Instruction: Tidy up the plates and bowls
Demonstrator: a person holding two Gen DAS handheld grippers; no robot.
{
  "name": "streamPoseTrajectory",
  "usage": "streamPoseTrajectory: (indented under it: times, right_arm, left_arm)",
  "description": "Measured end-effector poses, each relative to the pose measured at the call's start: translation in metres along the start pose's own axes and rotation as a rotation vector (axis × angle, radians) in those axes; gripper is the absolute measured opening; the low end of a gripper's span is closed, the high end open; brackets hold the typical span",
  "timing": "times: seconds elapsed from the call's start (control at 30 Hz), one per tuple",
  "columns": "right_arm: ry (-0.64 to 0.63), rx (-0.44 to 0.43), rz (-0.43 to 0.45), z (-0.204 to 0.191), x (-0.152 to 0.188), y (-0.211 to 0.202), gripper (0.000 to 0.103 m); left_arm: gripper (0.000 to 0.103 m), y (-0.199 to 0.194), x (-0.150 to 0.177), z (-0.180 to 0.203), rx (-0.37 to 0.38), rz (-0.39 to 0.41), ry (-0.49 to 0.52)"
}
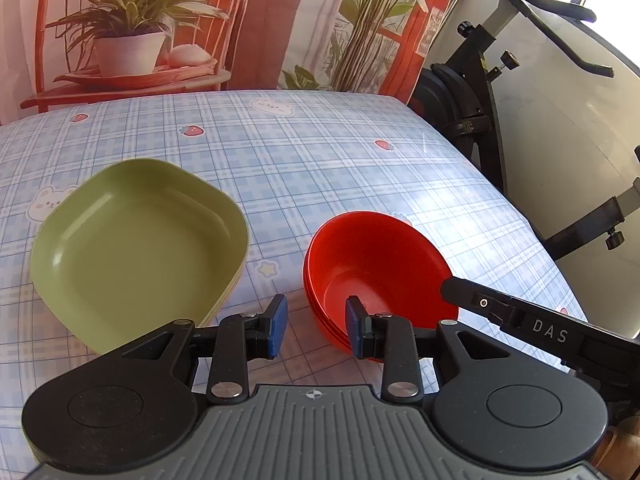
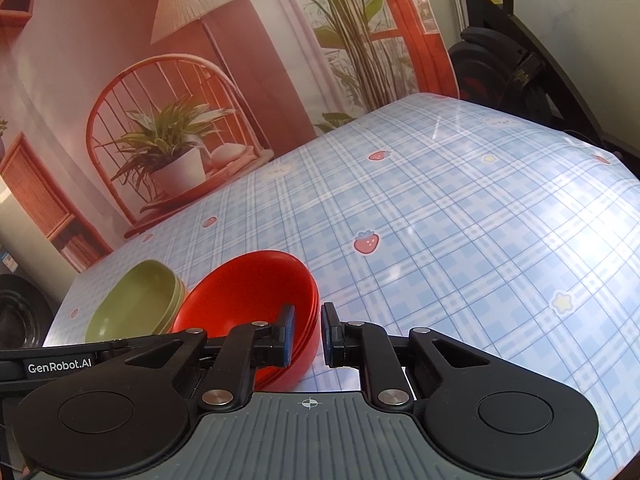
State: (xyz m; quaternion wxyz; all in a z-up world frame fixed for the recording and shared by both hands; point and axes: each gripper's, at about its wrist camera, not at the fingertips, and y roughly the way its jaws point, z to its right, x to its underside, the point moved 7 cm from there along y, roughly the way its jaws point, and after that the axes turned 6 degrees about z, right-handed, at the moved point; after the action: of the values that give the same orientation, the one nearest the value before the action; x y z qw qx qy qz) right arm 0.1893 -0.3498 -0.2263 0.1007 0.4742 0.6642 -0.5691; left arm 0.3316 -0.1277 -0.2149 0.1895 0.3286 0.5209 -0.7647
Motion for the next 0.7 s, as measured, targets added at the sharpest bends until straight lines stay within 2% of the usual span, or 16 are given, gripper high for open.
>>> streamPoseTrajectory:
  times: [0.37, 0.7]
  right_arm:
    - [0.028, -0.012, -0.013, 0.003, 0.004, 0.007, 0.017]
    - [0.066, -0.032, -0.030, 0.005, 0.006, 0.013, 0.019]
  left_arm:
    - [0.033, 0.009, 0.001, 0.002, -0.004, -0.014, -0.014]
    - [0.032, 0.022, 0.006, 0.006, 0.029, -0.041, -0.014]
